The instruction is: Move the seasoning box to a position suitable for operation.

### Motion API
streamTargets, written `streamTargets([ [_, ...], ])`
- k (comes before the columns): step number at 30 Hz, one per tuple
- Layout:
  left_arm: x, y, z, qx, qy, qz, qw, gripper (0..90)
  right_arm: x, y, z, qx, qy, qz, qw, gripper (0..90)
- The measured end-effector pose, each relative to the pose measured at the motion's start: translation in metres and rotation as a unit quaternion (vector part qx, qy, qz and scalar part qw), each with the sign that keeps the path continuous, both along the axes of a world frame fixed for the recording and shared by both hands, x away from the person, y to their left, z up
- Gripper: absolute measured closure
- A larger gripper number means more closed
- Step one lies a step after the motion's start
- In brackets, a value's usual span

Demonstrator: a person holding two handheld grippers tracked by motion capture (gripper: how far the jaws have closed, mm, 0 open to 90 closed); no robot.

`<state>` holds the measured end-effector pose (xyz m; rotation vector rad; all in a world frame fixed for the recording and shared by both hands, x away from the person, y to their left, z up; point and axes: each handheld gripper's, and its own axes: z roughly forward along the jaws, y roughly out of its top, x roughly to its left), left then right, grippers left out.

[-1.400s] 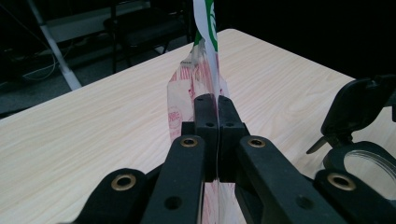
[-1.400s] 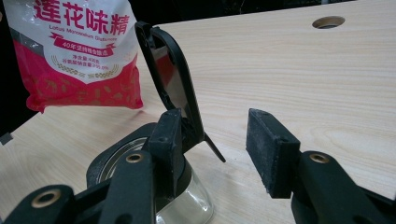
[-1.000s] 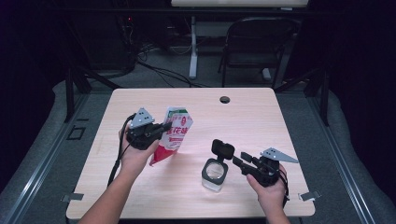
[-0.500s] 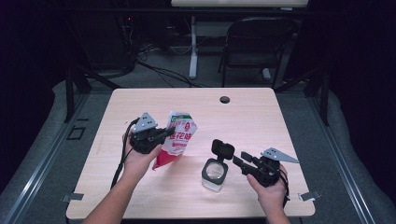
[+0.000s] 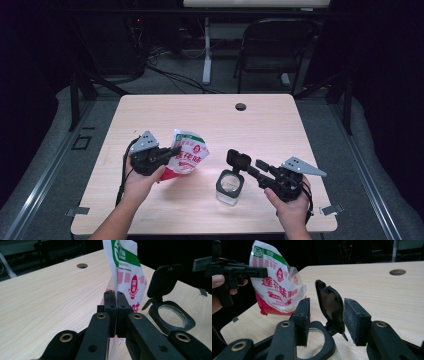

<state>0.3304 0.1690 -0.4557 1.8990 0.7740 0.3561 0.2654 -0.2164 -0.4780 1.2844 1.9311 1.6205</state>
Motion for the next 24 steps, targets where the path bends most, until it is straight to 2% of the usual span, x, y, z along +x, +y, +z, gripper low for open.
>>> streamTargets([
  [8,-0.005,0.012,-0.016,-0.01,0.025,0.003,0.9996,90.0,-0.006,0.011,0.012,-0.008,-0.011,0.03,0.9995,57.3],
  [13,-0.009,0.015,-0.024,-0.014,0.033,0.005,0.9994,90.0,-0.005,0.023,0.014,-0.012,-0.012,0.046,0.9988,57.3],
  [17,-0.011,0.014,-0.028,-0.006,0.036,-0.001,0.9993,90.0,-0.003,0.031,0.016,-0.024,-0.011,0.057,0.998,57.3],
  [20,-0.013,0.013,-0.03,-0.006,0.036,-0.003,0.9993,90.0,-0.003,0.038,0.018,-0.031,-0.013,0.067,0.9972,57.2],
  [24,-0.015,0.012,-0.033,-0.01,0.045,-0.012,0.9989,90.0,0.0,0.049,0.019,-0.038,-0.013,0.083,0.9957,56.7],
])
